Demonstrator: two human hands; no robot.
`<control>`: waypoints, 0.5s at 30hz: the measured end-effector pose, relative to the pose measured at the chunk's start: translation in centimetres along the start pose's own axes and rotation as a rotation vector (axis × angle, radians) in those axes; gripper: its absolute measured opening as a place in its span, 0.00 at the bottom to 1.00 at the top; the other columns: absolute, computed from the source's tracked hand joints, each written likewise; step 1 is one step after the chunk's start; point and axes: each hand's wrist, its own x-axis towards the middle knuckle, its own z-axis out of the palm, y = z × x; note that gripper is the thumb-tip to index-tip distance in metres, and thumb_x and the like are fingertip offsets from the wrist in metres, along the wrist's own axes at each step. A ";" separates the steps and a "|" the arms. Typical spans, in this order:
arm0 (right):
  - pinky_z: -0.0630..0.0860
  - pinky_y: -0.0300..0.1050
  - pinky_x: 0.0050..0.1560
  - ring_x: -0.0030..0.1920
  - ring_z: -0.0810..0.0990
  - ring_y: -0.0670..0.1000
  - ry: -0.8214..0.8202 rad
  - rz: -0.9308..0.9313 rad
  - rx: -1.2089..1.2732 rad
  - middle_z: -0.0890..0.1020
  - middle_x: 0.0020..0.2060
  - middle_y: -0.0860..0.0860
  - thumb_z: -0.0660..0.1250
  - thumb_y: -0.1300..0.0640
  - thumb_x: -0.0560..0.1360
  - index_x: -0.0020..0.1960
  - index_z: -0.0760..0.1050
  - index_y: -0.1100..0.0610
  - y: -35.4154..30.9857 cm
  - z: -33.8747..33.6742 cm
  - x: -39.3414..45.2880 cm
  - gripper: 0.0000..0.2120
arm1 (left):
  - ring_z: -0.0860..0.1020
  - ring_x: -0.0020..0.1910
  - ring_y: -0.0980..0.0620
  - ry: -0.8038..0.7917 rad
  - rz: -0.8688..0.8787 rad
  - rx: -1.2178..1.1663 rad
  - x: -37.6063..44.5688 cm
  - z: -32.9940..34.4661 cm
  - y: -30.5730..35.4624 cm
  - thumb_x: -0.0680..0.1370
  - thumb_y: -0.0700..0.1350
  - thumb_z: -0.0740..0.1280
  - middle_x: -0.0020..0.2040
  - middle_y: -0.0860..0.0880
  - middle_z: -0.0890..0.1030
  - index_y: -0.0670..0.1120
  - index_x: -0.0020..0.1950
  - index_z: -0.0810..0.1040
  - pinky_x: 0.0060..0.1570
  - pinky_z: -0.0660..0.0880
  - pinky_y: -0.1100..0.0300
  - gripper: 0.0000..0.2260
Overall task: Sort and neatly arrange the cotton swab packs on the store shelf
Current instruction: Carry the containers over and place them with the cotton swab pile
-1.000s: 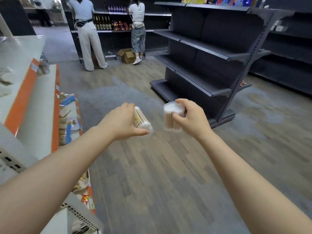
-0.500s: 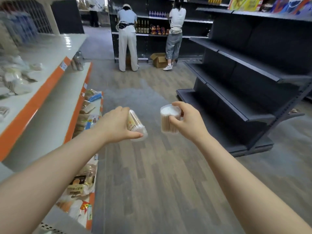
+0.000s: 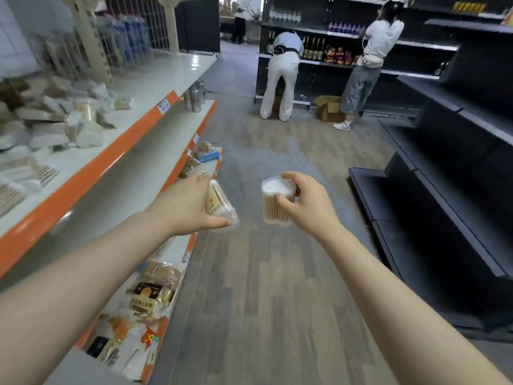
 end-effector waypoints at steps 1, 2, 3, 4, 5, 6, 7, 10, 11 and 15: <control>0.70 0.43 0.57 0.57 0.75 0.52 -0.015 -0.011 0.003 0.77 0.57 0.54 0.67 0.59 0.72 0.65 0.71 0.57 0.0 0.5 1.0 0.22 | 0.73 0.49 0.50 -0.005 -0.015 0.004 0.6 0.2 -0.7 0.63 0.68 0.68 0.51 0.50 0.72 0.46 0.63 0.68 0.45 0.73 0.54 0.37; 0.70 0.43 0.57 0.57 0.75 0.52 -0.028 -0.022 0.006 0.77 0.57 0.54 0.67 0.59 0.72 0.65 0.71 0.57 -0.1 1.0 2.1 0.22 | 0.72 0.48 0.50 -0.013 -0.028 0.006 1.1 0.4 -1.5 0.62 0.68 0.68 0.50 0.49 0.71 0.45 0.64 0.67 0.47 0.74 0.52 0.39; 0.70 0.42 0.57 0.57 0.75 0.53 -0.040 -0.033 0.010 0.77 0.57 0.54 0.67 0.59 0.72 0.65 0.71 0.58 -0.2 1.6 3.1 0.22 | 0.72 0.48 0.50 -0.021 -0.039 0.009 1.7 0.5 -2.2 0.62 0.69 0.68 0.51 0.49 0.71 0.45 0.65 0.67 0.48 0.74 0.51 0.40; 0.70 0.43 0.57 0.57 0.75 0.53 -0.051 -0.044 0.017 0.77 0.58 0.54 0.67 0.59 0.72 0.65 0.71 0.58 -0.3 2.2 4.2 0.22 | 0.72 0.48 0.50 -0.024 -0.055 0.014 2.4 0.6 -3.1 0.62 0.70 0.67 0.50 0.49 0.71 0.45 0.64 0.67 0.48 0.73 0.51 0.40; 0.70 0.43 0.57 0.58 0.75 0.53 -0.061 -0.056 0.023 0.77 0.58 0.54 0.67 0.59 0.72 0.65 0.71 0.58 -0.4 2.8 5.3 0.22 | 0.71 0.47 0.50 -0.027 -0.077 0.021 3.1 0.6 -3.9 0.61 0.70 0.67 0.49 0.49 0.71 0.46 0.63 0.68 0.47 0.73 0.52 0.39; 0.70 0.43 0.57 0.58 0.75 0.53 -0.071 -0.069 0.029 0.77 0.58 0.55 0.67 0.59 0.72 0.65 0.71 0.59 -0.6 3.4 6.5 0.22 | 0.71 0.46 0.50 -0.033 -0.102 0.027 3.8 0.6 -4.7 0.62 0.70 0.67 0.48 0.50 0.70 0.46 0.61 0.68 0.45 0.73 0.53 0.37; 0.70 0.43 0.57 0.58 0.75 0.53 -0.080 -0.081 0.035 0.77 0.58 0.55 0.67 0.59 0.72 0.65 0.71 0.59 -0.8 3.9 7.7 0.22 | 0.72 0.46 0.50 -0.039 -0.128 0.032 4.6 0.5 -5.4 0.62 0.69 0.67 0.47 0.50 0.70 0.46 0.58 0.68 0.44 0.72 0.54 0.35; 0.71 0.44 0.58 0.58 0.75 0.53 -0.108 -0.112 0.056 0.77 0.59 0.54 0.67 0.59 0.72 0.65 0.71 0.58 -1.8 5.8 11.5 0.22 | 0.73 0.47 0.48 -0.031 -0.171 0.039 6.9 0.1 -8.0 0.63 0.68 0.68 0.47 0.49 0.72 0.47 0.51 0.68 0.43 0.70 0.54 0.30; 0.71 0.44 0.58 0.58 0.75 0.53 -0.117 -0.124 0.066 0.76 0.59 0.54 0.67 0.59 0.72 0.66 0.71 0.58 -2.2 6.4 12.9 0.22 | 0.73 0.47 0.49 -0.024 -0.180 0.035 7.6 -0.2 -8.9 0.63 0.68 0.69 0.47 0.49 0.71 0.47 0.51 0.68 0.42 0.69 0.56 0.29; 0.71 0.45 0.58 0.57 0.75 0.53 -0.147 -0.156 0.097 0.76 0.58 0.54 0.67 0.58 0.72 0.66 0.71 0.57 -3.9 9.0 17.9 0.22 | 0.71 0.46 0.51 -0.013 -0.249 0.053 10.2 -0.9 -12.7 0.63 0.68 0.68 0.48 0.50 0.71 0.47 0.55 0.69 0.43 0.70 0.56 0.31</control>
